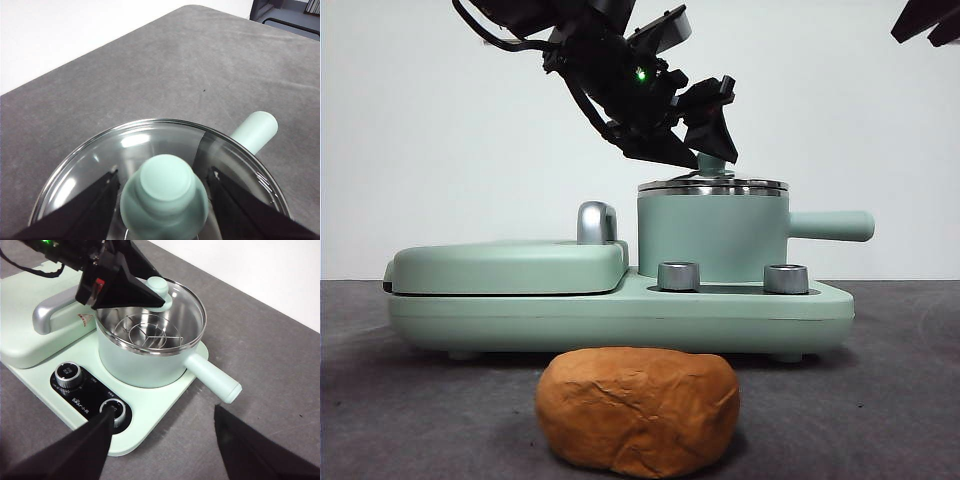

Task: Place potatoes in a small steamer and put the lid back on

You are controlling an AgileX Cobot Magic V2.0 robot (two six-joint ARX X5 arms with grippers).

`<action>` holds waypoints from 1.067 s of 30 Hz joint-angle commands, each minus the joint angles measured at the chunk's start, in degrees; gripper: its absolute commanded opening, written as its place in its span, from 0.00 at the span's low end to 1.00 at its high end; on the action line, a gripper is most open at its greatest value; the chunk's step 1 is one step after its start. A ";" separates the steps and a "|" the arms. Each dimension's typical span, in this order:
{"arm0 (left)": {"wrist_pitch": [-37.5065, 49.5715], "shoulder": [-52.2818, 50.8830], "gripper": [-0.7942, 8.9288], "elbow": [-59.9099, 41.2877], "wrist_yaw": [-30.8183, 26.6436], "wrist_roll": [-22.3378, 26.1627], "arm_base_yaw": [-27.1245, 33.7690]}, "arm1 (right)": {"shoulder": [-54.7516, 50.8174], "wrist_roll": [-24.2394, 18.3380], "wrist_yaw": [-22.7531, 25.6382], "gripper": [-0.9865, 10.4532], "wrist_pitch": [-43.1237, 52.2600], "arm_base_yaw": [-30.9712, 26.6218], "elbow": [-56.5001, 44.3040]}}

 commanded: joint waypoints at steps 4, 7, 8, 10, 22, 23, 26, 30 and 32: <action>0.66 1.38 0.11 1.68 -0.09 1.88 -0.46 | 0.28 0.61 0.17 0.36 0.33 0.26 1.16; 0.66 1.38 0.09 1.68 -0.63 1.95 -0.46 | 0.28 0.61 0.17 0.36 0.33 0.26 1.16; 0.66 1.38 0.09 1.68 -1.49 2.14 -0.46 | 0.28 0.61 0.17 0.36 0.33 0.26 1.16; 0.66 1.38 0.09 1.68 -2.29 3.58 -0.46 | 0.28 0.61 0.17 0.36 0.33 0.26 1.16; 0.50 -1.51 0.09 1.68 -2.40 6.38 -0.59 | 0.28 0.61 0.17 0.36 0.31 0.24 1.16; 0.50 -2.03 0.09 1.68 -2.40 6.27 -0.61 | 0.28 0.61 0.17 0.36 0.31 0.24 1.16; 0.11 -3.76 0.09 1.68 -2.36 5.73 -0.66 | 0.28 0.61 0.17 0.36 0.33 0.24 1.16; -2.86 -6.58 0.09 1.68 -2.32 5.73 -0.66 | 0.28 0.61 0.15 0.36 0.31 0.24 1.16; -4.76 -8.11 0.09 1.68 -2.01 5.70 -0.66 | 0.28 0.61 0.15 0.36 0.31 0.24 1.16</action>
